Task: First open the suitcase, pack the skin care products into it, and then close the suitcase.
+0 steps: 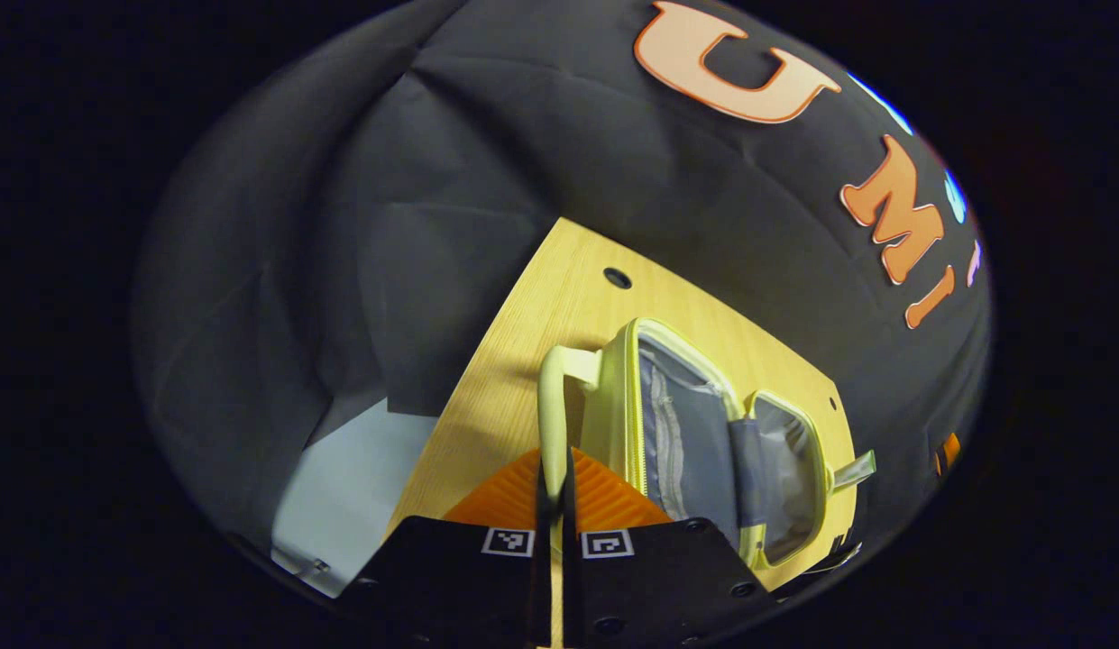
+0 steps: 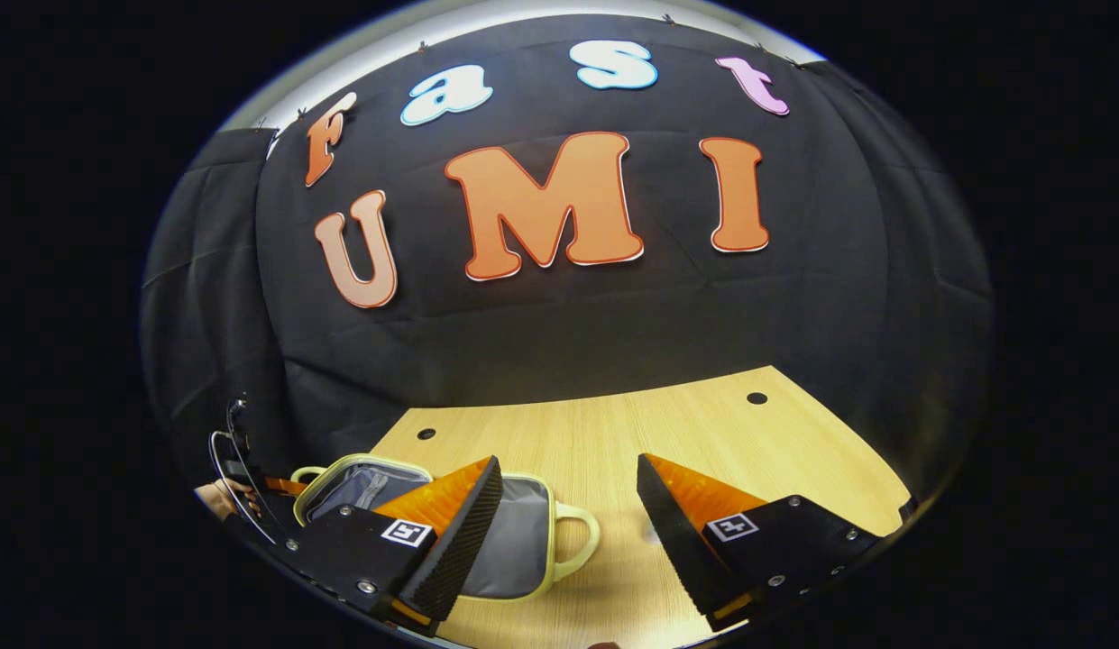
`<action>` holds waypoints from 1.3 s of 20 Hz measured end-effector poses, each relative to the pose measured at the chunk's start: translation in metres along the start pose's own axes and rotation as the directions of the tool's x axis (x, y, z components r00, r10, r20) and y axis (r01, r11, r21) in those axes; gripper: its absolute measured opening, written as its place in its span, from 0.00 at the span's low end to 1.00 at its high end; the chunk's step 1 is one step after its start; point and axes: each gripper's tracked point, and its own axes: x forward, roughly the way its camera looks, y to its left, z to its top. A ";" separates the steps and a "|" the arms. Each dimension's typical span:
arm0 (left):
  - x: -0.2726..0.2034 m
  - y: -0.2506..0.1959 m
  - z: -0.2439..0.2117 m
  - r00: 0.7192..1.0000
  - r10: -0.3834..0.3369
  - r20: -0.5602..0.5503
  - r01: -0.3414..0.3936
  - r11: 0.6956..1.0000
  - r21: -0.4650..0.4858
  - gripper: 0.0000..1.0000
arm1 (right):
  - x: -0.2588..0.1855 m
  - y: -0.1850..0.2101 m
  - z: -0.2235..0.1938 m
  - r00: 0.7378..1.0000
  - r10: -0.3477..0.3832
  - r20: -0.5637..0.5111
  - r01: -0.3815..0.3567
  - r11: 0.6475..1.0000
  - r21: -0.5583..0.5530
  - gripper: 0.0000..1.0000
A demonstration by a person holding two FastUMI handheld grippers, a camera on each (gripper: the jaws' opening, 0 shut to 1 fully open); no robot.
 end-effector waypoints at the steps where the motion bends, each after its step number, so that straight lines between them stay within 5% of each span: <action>1: 0.003 0.005 -0.004 1.000 0.012 -0.007 -0.012 1.000 -0.001 0.05 | 0.000 -0.002 -0.001 1.000 -0.005 -0.003 0.005 1.000 0.002 0.95; 5: 0.021 0.026 -0.022 0.995 0.095 -0.042 -0.094 0.995 0.019 0.06 | -0.002 -0.011 -0.005 1.000 -0.024 -0.010 0.024 1.000 0.002 0.95; 9: 0.019 0.033 -0.022 0.989 0.146 -0.019 -0.146 0.989 -0.018 0.21 | -0.005 -0.024 -0.010 0.999 -0.041 -0.020 0.041 0.999 -0.007 0.95; 12: 0.005 0.022 -0.003 0.987 0.142 0.075 -0.138 0.989 -0.055 0.66 | -0.007 -0.037 -0.015 0.998 -0.060 -0.026 0.060 0.998 -0.008 0.95; 14: -0.013 0.007 0.009 0.978 0.153 0.140 -0.145 0.987 -0.064 0.74 | -0.007 -0.046 -0.017 0.997 -0.069 -0.028 0.069 0.998 -0.003 0.95; 16: -0.028 -0.016 0.020 0.971 0.153 0.185 -0.146 0.988 -0.055 0.99 | -0.007 -0.054 -0.017 0.997 -0.070 -0.024 0.070 0.998 -0.002 0.95; 18: -0.043 -0.049 0.026 0.966 0.142 0.218 -0.136 0.990 -0.044 0.94 | -0.005 -0.064 -0.018 0.998 -0.066 -0.020 0.066 0.998 -0.008 0.95; 26: -0.073 -0.257 0.011 0.938 0.027 0.344 -0.014 0.999 -0.039 0.97 | 0.001 -0.135 -0.017 0.999 -0.009 -0.043 0.009 1.000 -0.009 0.95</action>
